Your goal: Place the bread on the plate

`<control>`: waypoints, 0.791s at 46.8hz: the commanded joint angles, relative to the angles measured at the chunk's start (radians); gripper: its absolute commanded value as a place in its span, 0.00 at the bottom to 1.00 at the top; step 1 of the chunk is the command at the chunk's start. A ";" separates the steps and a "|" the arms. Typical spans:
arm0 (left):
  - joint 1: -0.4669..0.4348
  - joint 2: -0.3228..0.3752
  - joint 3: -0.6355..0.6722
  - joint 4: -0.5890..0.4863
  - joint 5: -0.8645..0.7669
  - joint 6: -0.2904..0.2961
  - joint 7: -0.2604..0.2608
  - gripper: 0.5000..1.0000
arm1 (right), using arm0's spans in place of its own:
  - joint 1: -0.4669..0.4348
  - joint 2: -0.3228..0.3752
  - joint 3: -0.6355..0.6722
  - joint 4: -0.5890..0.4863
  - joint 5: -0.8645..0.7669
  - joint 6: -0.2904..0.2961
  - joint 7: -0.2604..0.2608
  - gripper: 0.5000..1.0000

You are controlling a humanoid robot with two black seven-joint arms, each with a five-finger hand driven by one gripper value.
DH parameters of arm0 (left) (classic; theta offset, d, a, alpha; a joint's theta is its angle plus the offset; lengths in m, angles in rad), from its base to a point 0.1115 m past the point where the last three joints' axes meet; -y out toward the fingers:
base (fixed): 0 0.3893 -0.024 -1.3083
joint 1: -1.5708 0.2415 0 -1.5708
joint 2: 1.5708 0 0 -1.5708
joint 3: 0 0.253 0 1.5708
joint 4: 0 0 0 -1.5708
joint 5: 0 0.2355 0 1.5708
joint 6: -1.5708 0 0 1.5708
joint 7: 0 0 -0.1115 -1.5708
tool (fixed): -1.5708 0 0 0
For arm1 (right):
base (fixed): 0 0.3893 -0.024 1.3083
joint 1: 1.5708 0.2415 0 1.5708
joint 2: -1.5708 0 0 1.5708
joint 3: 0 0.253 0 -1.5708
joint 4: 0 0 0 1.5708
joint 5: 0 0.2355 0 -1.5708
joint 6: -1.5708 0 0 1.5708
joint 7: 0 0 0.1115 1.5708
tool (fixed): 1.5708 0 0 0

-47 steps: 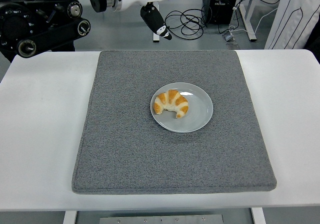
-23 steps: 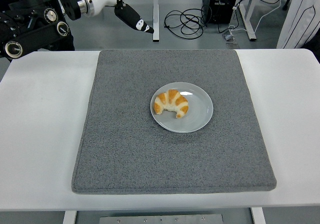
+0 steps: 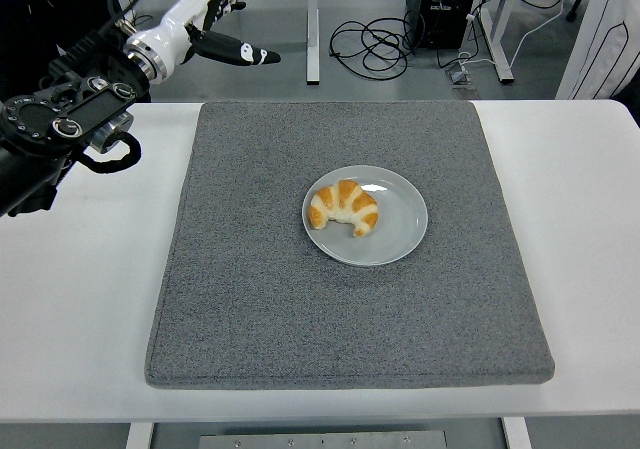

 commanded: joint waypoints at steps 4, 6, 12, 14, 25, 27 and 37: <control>0.040 -0.047 -0.083 0.117 -0.151 -0.078 0.006 1.00 | 0.000 0.000 0.000 0.000 0.000 0.000 0.000 1.00; 0.056 -0.047 -0.122 0.119 -0.199 -0.090 0.008 1.00 | 0.000 0.000 0.000 0.000 0.000 -0.002 0.000 1.00; 0.114 -0.058 -0.240 0.120 -0.285 -0.124 0.011 1.00 | 0.000 0.000 0.000 0.000 0.000 0.000 0.000 1.00; 0.137 -0.081 -0.274 0.120 -0.294 -0.124 0.011 1.00 | 0.000 0.000 0.000 0.000 0.000 0.000 0.000 1.00; 0.195 -0.129 -0.406 0.161 -0.299 -0.104 0.034 1.00 | 0.002 0.000 0.005 0.015 0.000 0.005 0.000 1.00; 0.200 -0.129 -0.415 0.161 -0.299 -0.096 0.037 1.00 | 0.003 0.000 0.005 0.017 0.000 0.005 0.000 1.00; 0.198 -0.129 -0.418 0.161 -0.299 -0.090 0.037 1.00 | 0.002 0.000 0.001 0.008 0.000 0.001 0.000 1.00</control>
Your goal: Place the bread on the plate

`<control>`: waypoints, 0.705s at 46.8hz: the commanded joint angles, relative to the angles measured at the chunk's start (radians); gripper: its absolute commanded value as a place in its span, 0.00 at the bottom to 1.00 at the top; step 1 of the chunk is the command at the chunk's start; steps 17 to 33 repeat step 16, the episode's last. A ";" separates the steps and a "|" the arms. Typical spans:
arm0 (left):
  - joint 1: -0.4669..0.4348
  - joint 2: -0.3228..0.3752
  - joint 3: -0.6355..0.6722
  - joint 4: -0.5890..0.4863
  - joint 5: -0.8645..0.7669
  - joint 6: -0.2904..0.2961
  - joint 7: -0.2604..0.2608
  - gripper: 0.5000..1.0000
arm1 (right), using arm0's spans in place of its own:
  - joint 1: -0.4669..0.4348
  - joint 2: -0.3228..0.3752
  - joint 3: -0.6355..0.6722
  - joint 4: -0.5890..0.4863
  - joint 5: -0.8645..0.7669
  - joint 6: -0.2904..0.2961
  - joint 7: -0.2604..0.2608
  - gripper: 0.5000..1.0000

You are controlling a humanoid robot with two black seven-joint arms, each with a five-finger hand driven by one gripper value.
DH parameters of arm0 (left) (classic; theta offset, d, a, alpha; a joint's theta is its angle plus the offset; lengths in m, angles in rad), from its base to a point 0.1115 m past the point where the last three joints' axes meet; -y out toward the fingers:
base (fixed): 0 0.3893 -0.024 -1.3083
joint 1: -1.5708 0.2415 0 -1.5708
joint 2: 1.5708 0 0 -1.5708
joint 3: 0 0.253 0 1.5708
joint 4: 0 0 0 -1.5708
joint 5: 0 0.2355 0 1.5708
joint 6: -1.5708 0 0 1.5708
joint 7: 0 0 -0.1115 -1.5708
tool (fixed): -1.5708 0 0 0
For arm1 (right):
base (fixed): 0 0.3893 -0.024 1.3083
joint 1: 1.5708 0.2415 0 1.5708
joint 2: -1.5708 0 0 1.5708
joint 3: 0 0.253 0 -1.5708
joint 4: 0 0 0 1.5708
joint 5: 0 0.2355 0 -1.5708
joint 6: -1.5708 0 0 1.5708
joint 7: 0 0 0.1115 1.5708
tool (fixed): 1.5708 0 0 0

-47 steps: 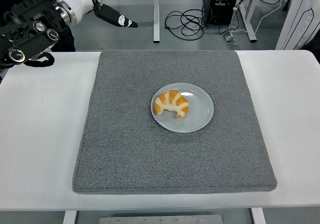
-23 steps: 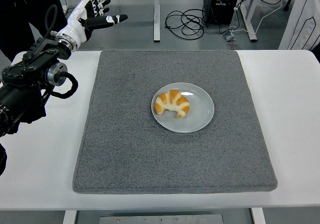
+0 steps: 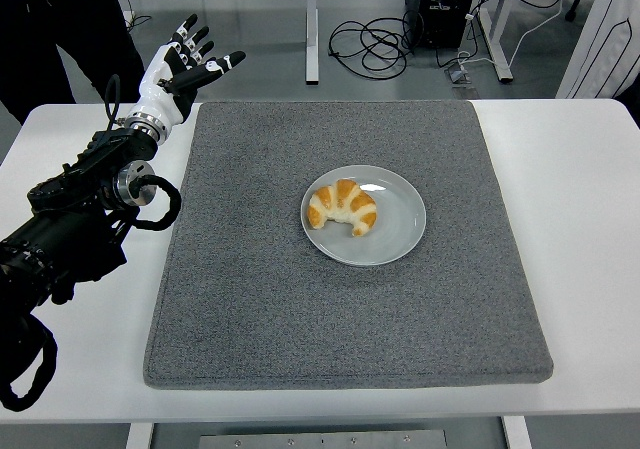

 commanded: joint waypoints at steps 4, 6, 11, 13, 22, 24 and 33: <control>-0.006 0.000 0.002 -0.002 0.000 0.000 -0.002 1.00 | -0.005 0.000 0.005 0.002 0.000 -0.003 0.000 1.00; -0.009 0.000 0.002 -0.002 0.000 0.000 -0.002 1.00 | -0.008 0.000 0.006 0.001 0.000 -0.004 0.000 1.00; -0.009 0.000 0.004 -0.002 0.002 -0.002 -0.002 1.00 | -0.025 0.000 0.011 -0.004 0.000 -0.007 0.002 1.00; -0.009 0.000 0.005 -0.002 0.002 0.000 -0.002 1.00 | -0.025 0.000 0.011 -0.004 0.001 -0.009 0.002 1.00; -0.009 0.000 0.009 -0.002 0.002 0.000 -0.002 1.00 | -0.027 0.000 0.013 -0.005 0.001 -0.009 0.002 1.00; -0.009 0.000 0.009 -0.002 0.002 0.000 -0.002 1.00 | -0.027 0.000 0.013 -0.005 0.001 -0.009 0.002 1.00; -0.009 0.000 0.009 -0.002 0.002 0.000 -0.002 1.00 | -0.027 0.000 0.013 -0.005 0.001 -0.009 0.002 1.00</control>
